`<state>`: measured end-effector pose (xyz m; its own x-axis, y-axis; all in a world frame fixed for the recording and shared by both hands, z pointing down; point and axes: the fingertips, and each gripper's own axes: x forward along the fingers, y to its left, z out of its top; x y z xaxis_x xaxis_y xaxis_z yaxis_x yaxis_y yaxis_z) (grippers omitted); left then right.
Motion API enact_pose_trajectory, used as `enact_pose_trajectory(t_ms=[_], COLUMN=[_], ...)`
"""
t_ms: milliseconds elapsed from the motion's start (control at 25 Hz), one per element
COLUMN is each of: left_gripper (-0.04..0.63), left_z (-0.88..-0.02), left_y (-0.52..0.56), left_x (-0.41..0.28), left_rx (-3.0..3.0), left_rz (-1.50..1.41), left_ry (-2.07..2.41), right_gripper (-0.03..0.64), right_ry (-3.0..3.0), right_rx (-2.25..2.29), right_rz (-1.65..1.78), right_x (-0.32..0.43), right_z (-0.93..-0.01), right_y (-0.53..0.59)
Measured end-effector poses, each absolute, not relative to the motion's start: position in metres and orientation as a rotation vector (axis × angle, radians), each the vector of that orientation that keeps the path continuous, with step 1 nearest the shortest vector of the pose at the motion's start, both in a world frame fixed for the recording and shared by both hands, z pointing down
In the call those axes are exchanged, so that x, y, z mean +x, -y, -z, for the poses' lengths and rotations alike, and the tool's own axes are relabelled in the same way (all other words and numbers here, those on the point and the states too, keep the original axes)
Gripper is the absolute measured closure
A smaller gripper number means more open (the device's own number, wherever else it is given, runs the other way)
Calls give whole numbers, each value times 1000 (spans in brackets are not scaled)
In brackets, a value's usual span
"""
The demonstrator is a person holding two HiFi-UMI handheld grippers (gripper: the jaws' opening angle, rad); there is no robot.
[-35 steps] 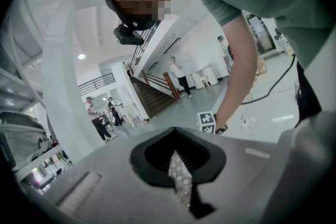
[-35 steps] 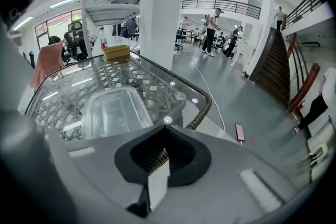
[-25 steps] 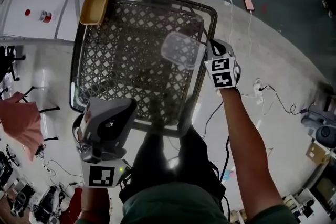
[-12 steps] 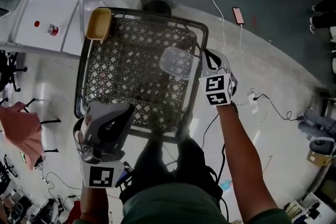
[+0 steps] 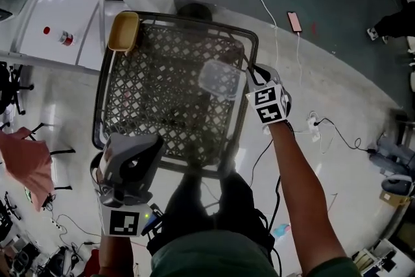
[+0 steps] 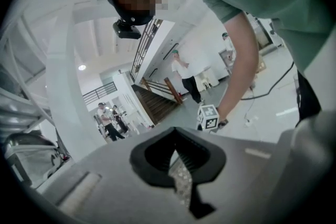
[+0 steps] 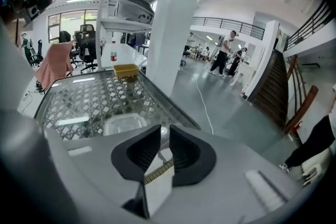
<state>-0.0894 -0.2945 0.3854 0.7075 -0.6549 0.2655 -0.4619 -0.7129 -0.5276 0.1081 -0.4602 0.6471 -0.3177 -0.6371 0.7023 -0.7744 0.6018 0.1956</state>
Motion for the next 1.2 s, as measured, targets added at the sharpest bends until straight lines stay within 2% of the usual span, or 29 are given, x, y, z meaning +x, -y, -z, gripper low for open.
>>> enact_pose_trajectory(t_ms=[320,1200], left_gripper=[594,594], left_z=[-431,-458], left_y=[289,281], left_x=[-97,-89], left_rx=[-2545,-2578], left_rz=[689,700], left_ry=[-878,-880], right_gripper=[548,548], right_ry=[1949,2017], right_rx=[1014,982], right_rz=[-418,-449], right_x=[114,107], right_z=[-755,-775], right_y=[459,459])
